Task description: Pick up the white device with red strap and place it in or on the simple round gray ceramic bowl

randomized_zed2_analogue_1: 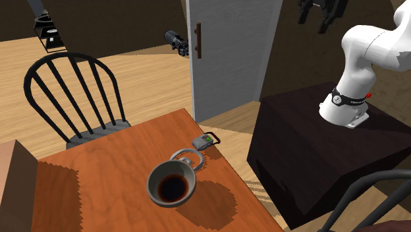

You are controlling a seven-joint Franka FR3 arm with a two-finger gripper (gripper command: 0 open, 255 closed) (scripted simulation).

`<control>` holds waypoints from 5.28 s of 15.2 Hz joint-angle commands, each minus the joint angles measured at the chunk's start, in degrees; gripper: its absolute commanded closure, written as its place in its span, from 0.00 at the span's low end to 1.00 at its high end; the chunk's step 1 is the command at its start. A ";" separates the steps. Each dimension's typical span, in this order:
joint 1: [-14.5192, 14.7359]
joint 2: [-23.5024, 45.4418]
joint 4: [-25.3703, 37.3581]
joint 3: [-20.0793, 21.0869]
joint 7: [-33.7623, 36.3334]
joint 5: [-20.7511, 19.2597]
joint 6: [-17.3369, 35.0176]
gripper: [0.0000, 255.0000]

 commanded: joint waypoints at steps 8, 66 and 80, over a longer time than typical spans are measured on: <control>-0.37 7.17 -7.45 -0.61 0.70 -0.56 15.30 0.00; -3.32 84.80 17.13 -0.86 1.37 2.46 71.46 1.00; -26.16 90.61 20.58 14.52 -26.38 -0.15 69.67 0.00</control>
